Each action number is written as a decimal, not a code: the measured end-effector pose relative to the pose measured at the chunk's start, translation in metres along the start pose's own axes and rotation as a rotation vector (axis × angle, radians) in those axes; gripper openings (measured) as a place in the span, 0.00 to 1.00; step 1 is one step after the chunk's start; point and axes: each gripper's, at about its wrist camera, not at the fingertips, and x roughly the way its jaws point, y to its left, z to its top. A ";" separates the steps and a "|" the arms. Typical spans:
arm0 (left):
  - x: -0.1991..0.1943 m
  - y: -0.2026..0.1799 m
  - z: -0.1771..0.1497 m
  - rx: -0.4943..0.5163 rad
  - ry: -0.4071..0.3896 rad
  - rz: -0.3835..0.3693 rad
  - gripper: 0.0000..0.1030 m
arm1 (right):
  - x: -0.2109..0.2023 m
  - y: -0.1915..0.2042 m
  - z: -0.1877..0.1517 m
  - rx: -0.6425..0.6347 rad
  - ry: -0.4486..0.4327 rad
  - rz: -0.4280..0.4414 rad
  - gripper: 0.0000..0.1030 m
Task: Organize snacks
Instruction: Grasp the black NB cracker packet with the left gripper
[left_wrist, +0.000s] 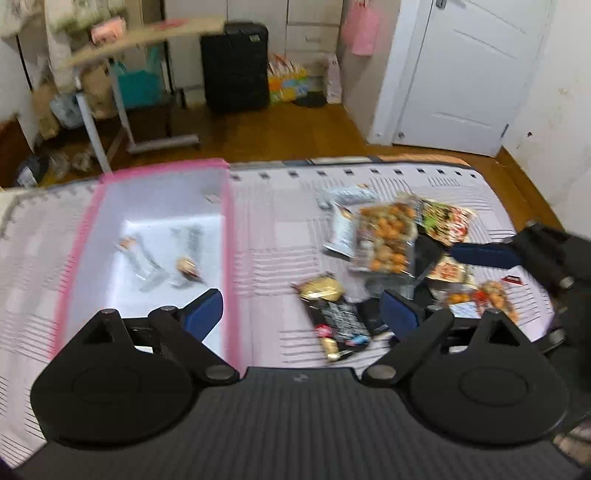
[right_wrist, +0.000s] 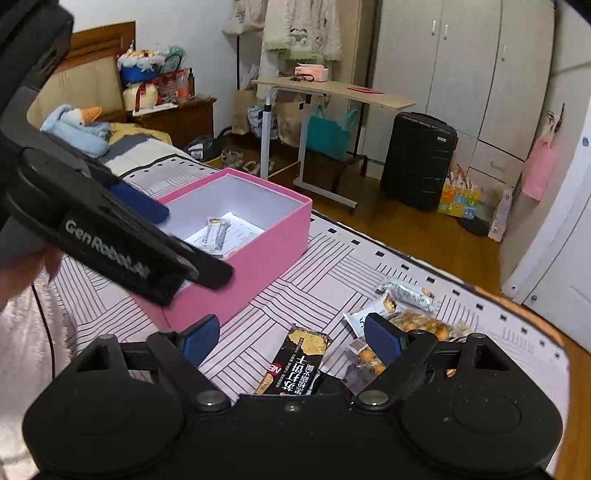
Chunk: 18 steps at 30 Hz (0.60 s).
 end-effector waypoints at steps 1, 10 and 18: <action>0.010 -0.003 -0.002 -0.013 0.016 -0.011 0.88 | 0.005 -0.003 -0.007 0.005 -0.003 0.001 0.86; 0.075 -0.014 -0.030 -0.032 0.058 0.019 0.84 | 0.051 -0.021 -0.059 0.145 -0.016 0.065 0.85; 0.089 0.000 -0.039 -0.058 0.015 -0.026 0.69 | 0.088 -0.011 -0.066 0.129 0.043 0.042 0.74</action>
